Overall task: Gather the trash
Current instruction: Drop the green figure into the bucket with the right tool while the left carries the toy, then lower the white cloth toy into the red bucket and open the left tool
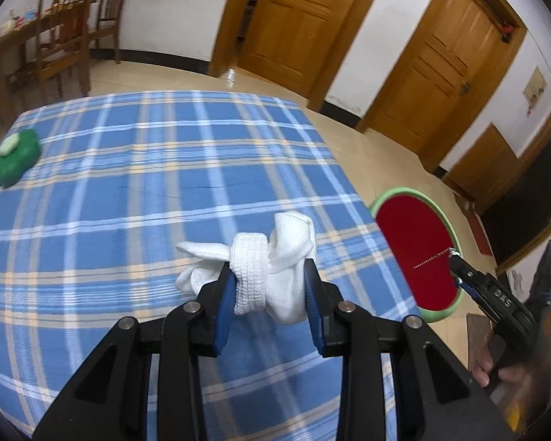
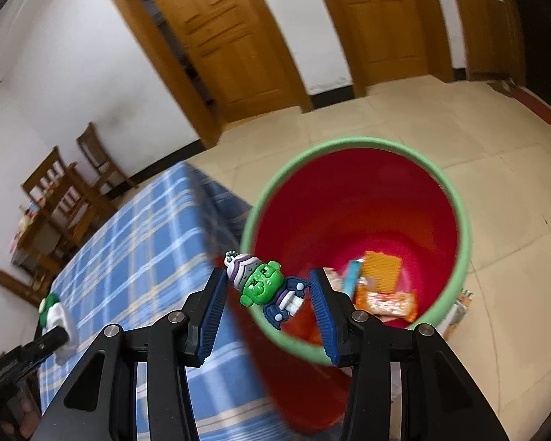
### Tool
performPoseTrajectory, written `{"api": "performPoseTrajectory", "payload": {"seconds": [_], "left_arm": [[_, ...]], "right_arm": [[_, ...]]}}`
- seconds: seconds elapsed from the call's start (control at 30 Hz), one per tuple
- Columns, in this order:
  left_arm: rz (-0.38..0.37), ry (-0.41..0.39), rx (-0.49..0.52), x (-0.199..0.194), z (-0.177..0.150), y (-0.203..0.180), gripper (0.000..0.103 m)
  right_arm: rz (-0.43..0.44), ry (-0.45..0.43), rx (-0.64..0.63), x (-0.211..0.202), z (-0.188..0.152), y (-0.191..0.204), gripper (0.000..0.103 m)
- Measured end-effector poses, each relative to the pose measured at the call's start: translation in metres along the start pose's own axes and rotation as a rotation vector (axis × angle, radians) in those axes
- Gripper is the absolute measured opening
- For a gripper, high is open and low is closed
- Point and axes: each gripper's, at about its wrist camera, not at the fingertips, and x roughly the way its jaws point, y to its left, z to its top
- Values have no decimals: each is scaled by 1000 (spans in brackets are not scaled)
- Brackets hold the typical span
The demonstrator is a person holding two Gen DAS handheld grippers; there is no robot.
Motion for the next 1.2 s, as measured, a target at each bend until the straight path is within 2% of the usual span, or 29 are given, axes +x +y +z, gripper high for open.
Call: {"api": "performPoseTrajectory", "payload": {"seconds": [0.2,0.37,0.8,1.07,1.2], "left_arm": [[-33,22,73,13,8,-35,34],[-62,44,134,28,16,-66,34],[-113,127,285,77,12,-140,34],[-135,154,374,107,7,-176,34],[-138,145,423,111,3,-189,43]], "right_arm": [[-24,-9,54,3,8,-30,48],[-20,-30,92,-2,14,-49,59],[-69,-86,115,-27,11,-75,60],[-79,-81,143,-32,6,-91,61],[-84,-80,151,-34,6,-94,61]]}}
